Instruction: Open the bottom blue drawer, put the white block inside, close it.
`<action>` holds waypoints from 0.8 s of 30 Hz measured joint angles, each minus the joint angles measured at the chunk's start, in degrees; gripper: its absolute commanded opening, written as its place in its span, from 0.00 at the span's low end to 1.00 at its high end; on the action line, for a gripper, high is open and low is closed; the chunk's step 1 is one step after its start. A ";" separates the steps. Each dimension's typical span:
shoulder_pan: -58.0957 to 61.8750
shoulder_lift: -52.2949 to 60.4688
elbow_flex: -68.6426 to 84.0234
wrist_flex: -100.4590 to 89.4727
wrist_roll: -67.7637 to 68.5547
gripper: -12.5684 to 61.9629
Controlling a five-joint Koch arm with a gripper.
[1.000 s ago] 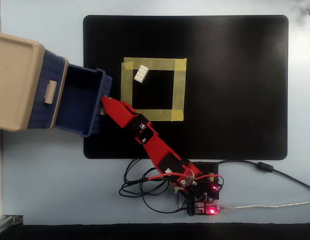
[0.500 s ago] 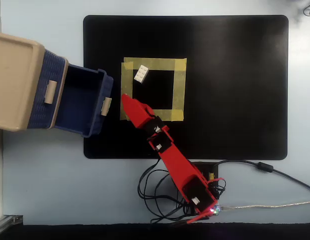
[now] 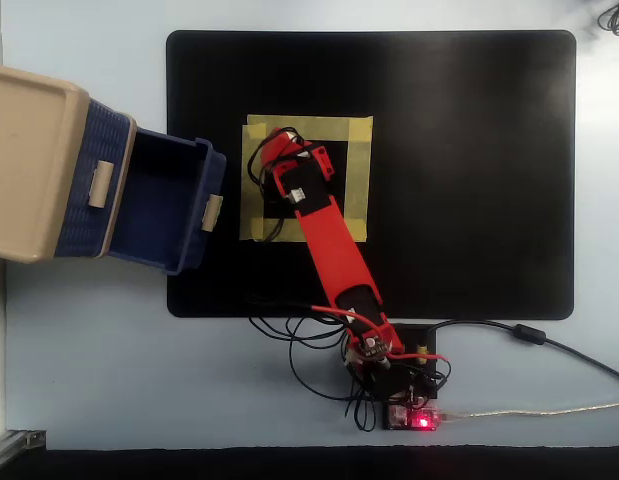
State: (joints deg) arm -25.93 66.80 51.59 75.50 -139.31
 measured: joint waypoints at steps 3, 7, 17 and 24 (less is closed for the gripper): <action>0.00 -4.83 -5.89 0.09 0.53 0.62; -0.44 -9.93 -6.59 -0.09 0.62 0.62; -0.62 -16.70 -6.68 -1.14 0.62 0.62; -0.62 -18.28 -7.21 -0.35 3.08 0.29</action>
State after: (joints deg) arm -26.54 48.52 44.38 75.15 -136.23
